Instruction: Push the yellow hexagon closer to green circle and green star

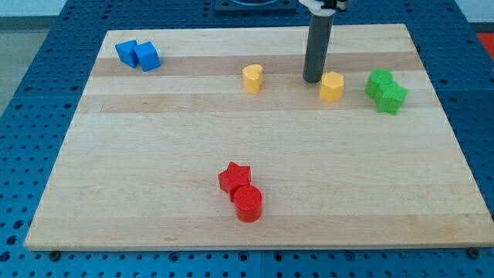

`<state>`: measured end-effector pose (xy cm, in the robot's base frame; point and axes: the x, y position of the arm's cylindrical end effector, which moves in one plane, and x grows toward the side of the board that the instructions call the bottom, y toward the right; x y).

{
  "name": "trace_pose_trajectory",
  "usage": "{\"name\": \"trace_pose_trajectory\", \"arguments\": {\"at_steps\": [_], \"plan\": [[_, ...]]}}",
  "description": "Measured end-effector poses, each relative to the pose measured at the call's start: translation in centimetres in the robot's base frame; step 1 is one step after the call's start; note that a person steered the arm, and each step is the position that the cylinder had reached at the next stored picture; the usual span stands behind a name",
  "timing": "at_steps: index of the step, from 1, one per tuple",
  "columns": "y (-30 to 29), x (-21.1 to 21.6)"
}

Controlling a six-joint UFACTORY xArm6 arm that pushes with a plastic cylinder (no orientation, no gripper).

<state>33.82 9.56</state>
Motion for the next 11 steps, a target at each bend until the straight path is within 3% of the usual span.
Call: {"name": "trace_pose_trajectory", "arguments": {"at_steps": [6, 7, 8, 11], "plan": [[4.6, 2.1], [1.5, 2.2], [0.9, 5.4], [3.9, 6.3]]}}
